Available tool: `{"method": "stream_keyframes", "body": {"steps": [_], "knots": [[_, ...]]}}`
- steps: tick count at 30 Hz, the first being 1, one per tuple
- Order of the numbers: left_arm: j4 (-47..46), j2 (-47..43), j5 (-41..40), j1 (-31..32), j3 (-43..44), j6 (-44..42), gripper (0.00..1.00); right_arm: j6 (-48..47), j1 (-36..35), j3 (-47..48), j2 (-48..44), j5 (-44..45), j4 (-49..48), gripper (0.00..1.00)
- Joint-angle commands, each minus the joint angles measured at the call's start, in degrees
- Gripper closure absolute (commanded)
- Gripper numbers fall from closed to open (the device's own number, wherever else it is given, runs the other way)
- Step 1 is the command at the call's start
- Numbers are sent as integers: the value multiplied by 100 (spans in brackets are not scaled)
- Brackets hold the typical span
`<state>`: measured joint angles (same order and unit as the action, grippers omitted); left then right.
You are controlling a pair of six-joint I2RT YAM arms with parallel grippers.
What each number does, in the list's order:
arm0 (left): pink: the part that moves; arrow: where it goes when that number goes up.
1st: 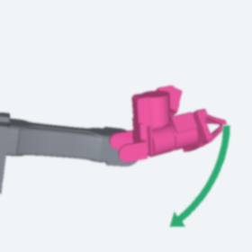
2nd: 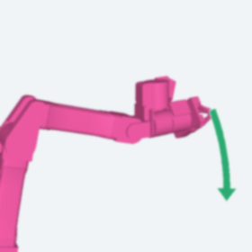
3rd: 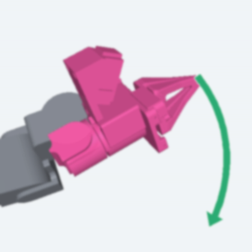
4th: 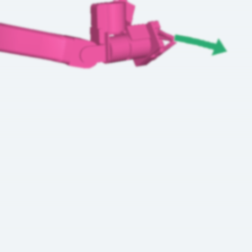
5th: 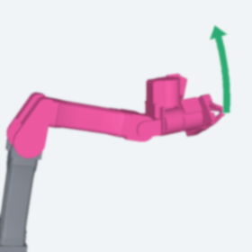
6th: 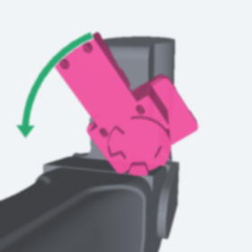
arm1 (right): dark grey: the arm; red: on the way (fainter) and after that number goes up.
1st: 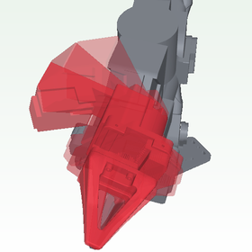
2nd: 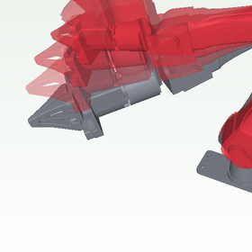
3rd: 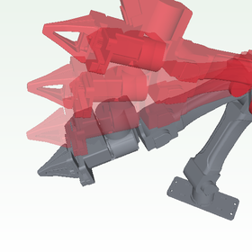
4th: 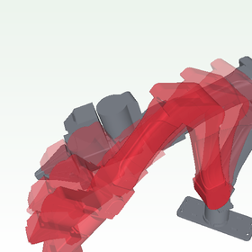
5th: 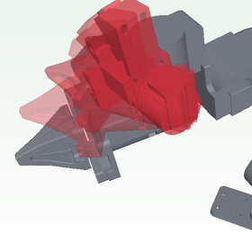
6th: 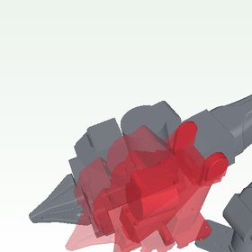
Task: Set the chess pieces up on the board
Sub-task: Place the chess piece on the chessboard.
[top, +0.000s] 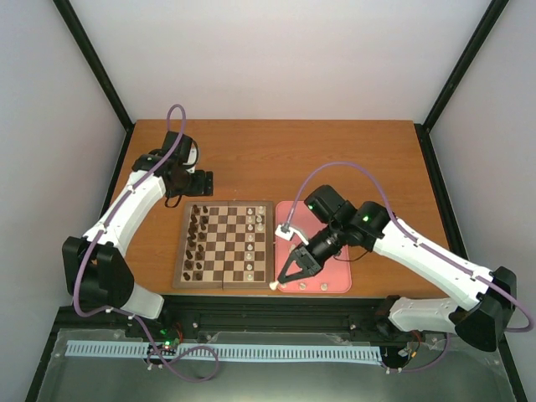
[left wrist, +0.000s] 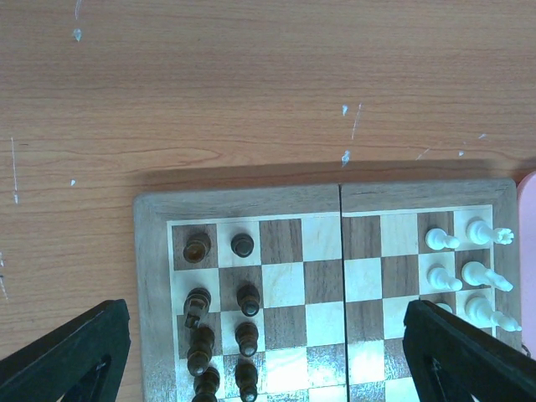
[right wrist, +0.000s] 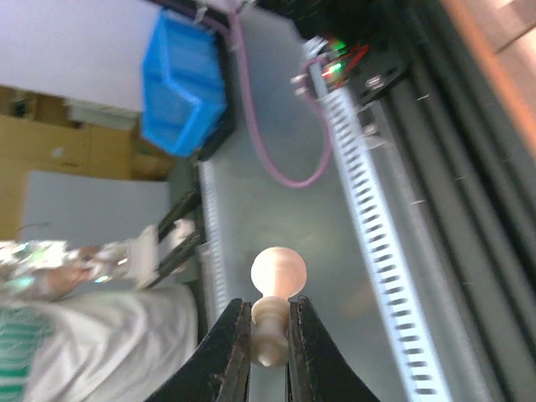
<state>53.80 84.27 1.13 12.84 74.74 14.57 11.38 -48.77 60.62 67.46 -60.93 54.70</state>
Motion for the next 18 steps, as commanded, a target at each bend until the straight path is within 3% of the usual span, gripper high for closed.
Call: {"method": "stream_keyframes", "body": {"steps": [1, 10, 13, 18], "knots": [[-10, 65, 78, -36, 245, -42, 0, 117, 35, 669, 210, 1704, 158, 97], [14, 199, 256, -28, 155, -15, 0, 1360, -56, 1250, 268, 5133, 651, 97], [1, 238, 235, -29, 120, -24, 0, 1855, -118, 1011, 97, 5831, 731, 97], [22, 312, 188, -27, 231, -33, 0, 2259, -321, 766, 222, 6263, 965, 97]]}}
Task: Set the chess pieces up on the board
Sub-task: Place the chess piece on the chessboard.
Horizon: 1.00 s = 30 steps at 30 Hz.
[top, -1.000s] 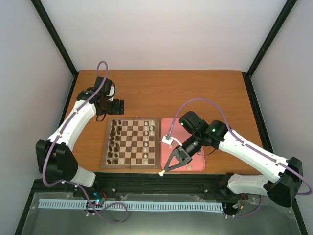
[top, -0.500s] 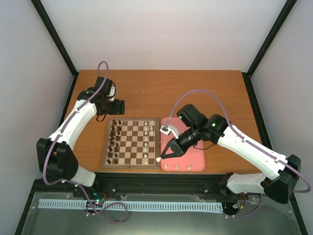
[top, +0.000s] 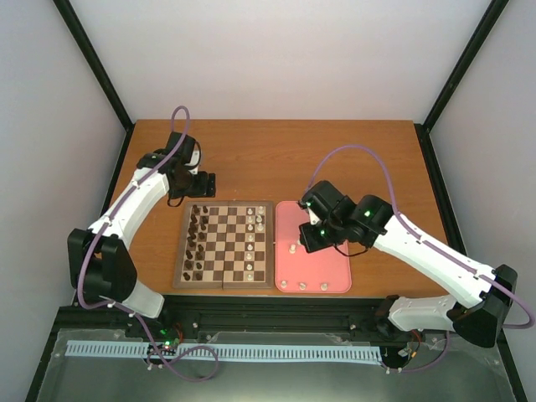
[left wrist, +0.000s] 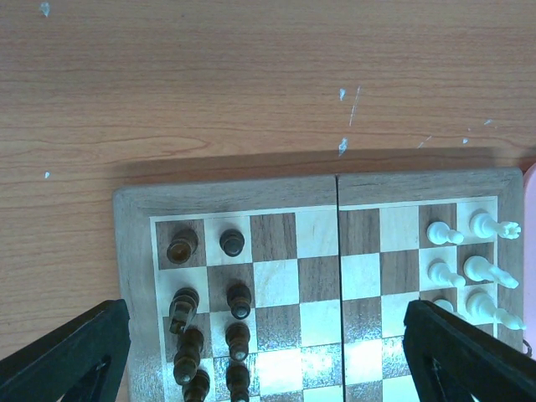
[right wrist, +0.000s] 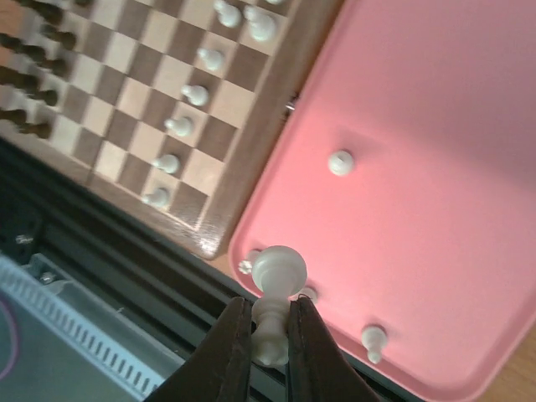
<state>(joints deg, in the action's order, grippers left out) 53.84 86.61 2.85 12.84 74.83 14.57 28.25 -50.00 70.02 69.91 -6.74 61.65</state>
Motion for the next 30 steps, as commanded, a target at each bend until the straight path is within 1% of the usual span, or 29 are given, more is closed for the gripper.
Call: {"method": "stream_keyframes", "body": {"steps": [1, 6, 10, 18, 22, 26, 30], "knots": [[-5, 63, 3, -27, 251, -44, 0, 661, -245, -231, -21, 918, 258, 97], [-2, 52, -87, -27, 438, -80, 0, 849, -247, -549, 26, 1233, 44, 97], [25, 15, -265, -27, 490, -145, 0, 878, -241, -930, -4, 1141, -419, 97], [-229, -183, -411, -27, 296, -160, 0, 550, -63, -1579, 148, 1003, -1308, 97], [-375, -262, -565, -27, 118, -161, 0, 366, 242, -1997, 175, 855, -1869, 97], [-832, -483, -746, -32, -101, -13, 0, 373, 481, -2541, 130, 695, -2390, 97], [-1612, -747, -850, -27, -411, 397, 0, 257, 535, -2692, 144, 945, -2600, 97]]}}
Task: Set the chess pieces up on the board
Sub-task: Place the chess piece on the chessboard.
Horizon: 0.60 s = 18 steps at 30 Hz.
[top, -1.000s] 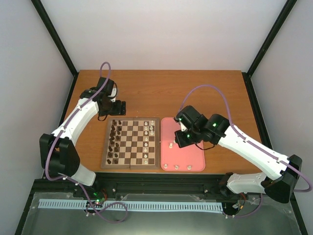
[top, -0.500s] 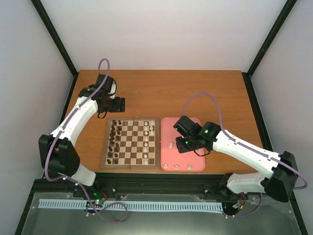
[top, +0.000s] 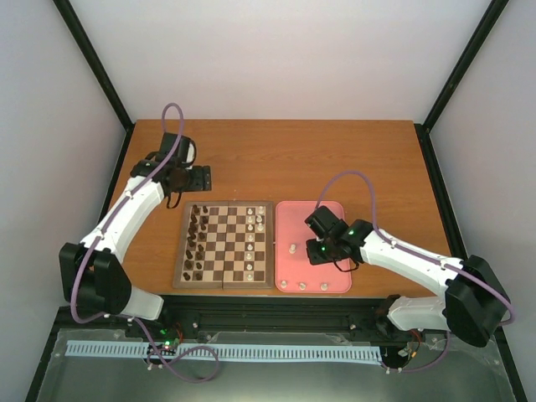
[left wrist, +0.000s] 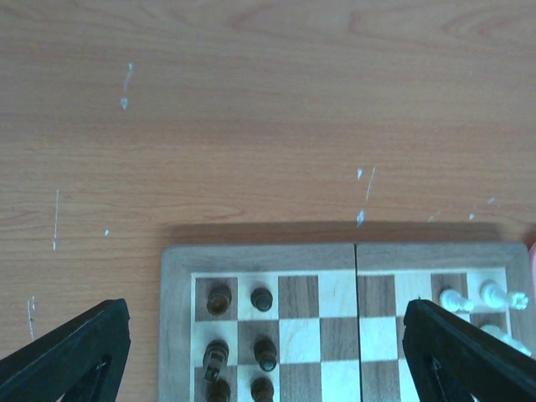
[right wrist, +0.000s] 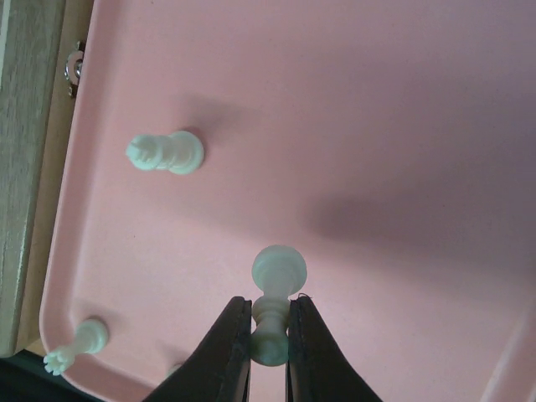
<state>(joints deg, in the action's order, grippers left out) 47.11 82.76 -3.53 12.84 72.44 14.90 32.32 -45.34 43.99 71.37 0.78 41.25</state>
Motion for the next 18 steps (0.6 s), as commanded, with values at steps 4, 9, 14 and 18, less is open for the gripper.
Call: {"method": "stream_keyframes", "body": {"steps": [4, 9, 14, 18], "knots": [[-1591, -436, -294, -27, -141, 871, 0, -208, 87, -177, -1, 389, -733, 97], [-2166, -283, -216, -27, 376, 1386, 0, -295, 104, -115, 65, 271, -829, 97], [-2379, 67, 508, -27, 1010, 1847, 0, -443, 100, 8, 86, 211, -852, 97], [-3101, -78, 1082, -27, 774, 2191, 0, -470, 99, -77, 193, 143, -868, 97]]}}
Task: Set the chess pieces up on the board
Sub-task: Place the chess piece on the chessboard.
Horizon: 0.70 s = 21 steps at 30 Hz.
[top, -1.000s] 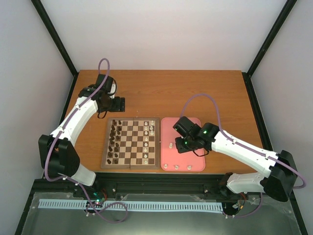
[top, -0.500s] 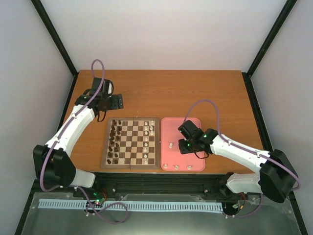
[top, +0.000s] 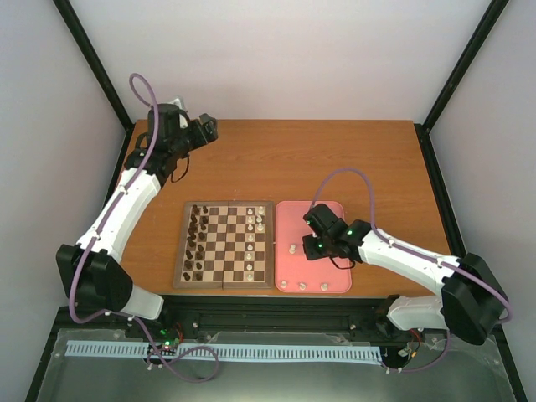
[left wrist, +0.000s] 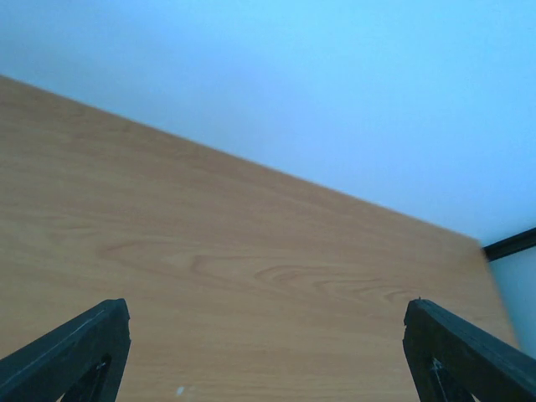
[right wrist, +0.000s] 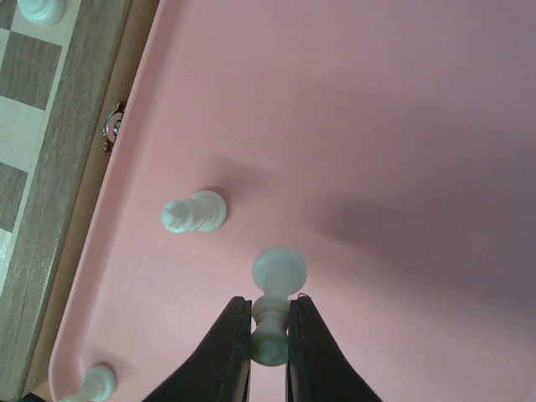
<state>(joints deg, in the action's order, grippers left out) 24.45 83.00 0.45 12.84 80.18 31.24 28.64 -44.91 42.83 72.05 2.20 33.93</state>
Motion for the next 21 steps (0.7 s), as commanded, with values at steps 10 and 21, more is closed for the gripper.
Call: {"method": "stream_keyframes", "body": {"steps": [10, 21], "knots": [[-1216, -33, 888, -45, 69, 934, 0, -91, 54, -38, 279, -20, -254, 97], [-1212, 543, 788, -49, 694, 1711, 0, -130, 52, -143, 184, -30, -315, 97]]}}
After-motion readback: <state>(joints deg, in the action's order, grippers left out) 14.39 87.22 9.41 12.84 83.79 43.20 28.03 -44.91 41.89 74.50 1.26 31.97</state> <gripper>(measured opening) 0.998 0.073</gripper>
